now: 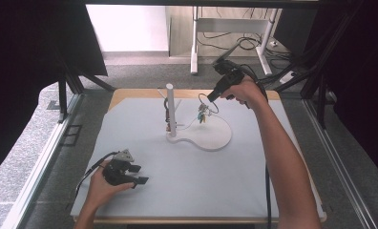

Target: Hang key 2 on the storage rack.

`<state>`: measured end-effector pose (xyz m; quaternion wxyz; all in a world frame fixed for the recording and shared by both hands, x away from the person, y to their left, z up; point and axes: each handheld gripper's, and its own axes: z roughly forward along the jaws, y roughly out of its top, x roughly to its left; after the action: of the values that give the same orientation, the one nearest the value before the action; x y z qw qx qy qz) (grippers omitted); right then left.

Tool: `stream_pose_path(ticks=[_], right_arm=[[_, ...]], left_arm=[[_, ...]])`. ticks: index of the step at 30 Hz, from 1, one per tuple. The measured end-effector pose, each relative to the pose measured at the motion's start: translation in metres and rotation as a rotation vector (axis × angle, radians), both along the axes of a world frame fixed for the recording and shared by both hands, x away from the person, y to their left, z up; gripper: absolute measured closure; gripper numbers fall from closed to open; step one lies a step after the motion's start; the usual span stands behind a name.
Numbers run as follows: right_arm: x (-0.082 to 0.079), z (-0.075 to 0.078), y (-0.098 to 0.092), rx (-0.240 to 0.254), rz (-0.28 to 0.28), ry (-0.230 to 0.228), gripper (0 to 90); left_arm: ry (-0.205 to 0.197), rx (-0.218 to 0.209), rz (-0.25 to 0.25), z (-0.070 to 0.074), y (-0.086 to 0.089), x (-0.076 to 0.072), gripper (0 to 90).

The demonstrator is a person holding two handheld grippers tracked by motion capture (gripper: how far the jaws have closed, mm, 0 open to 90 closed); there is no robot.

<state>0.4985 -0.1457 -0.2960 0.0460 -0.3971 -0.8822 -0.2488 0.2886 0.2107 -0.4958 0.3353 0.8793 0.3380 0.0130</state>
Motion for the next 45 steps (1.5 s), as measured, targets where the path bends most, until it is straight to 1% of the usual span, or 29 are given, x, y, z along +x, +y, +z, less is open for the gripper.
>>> stream_pose_path(ticks=[2,3,6,8,12,14,16,17,18,19,20,31,38,45], right_arm=[[0.002,0.001,0.004,-0.001,0.009,-0.007,87.6],[0.002,0.001,0.004,-0.001,0.009,-0.007,87.6],[0.004,0.001,0.008,0.001,0.007,-0.009,87.5],[0.005,0.000,0.012,-0.003,0.010,-0.010,87.6],[0.004,0.000,0.018,-0.002,0.025,-0.013,87.5],[0.005,0.000,0.018,0.000,0.024,-0.014,87.5],[0.006,0.001,0.021,-0.004,0.023,-0.017,87.5],[0.006,0.001,0.021,-0.004,0.023,-0.017,87.5],[0.006,0.001,0.023,-0.009,0.025,-0.017,87.5],[0.006,0.001,0.023,-0.009,0.025,-0.017,87.5],[0.007,0.001,0.027,-0.023,0.029,-0.017,87.6],[0.011,-0.001,0.041,-0.031,0.041,-0.016,87.6],[0.015,-0.005,0.052,-0.031,0.046,-0.013,87.6],[0.015,-0.009,0.062,-0.033,0.056,-0.012,87.5]], left_arm=[[-0.002,-0.006,0.004,0.001,0.001,0.000,39.9],[-0.005,-0.004,0.001,0.002,0.001,0.000,39.9],[-0.006,-0.015,0.005,0.002,0.002,-0.001,40.0],[-0.008,-0.012,0.000,0.003,0.002,-0.001,40.0],[-0.014,-0.022,0.003,0.004,0.002,-0.001,40.1],[-0.014,-0.026,0.004,0.004,0.002,-0.002,40.1],[-0.013,-0.036,0.009,0.005,0.002,-0.002,40.2],[-0.017,-0.030,-0.002,0.006,0.004,-0.002,40.2],[-0.015,-0.043,0.002,0.006,0.004,-0.003,40.2],[-0.015,-0.043,0.002,0.006,0.004,-0.003,40.2],[-0.016,-0.046,0.002,0.007,0.004,-0.003,40.2],[-0.015,-0.050,-0.001,0.007,0.004,-0.003,40.1],[-0.016,-0.052,-0.005,0.008,0.005,-0.003,40.0],[-0.016,-0.053,-0.008,0.008,0.004,-0.003,40.0]])
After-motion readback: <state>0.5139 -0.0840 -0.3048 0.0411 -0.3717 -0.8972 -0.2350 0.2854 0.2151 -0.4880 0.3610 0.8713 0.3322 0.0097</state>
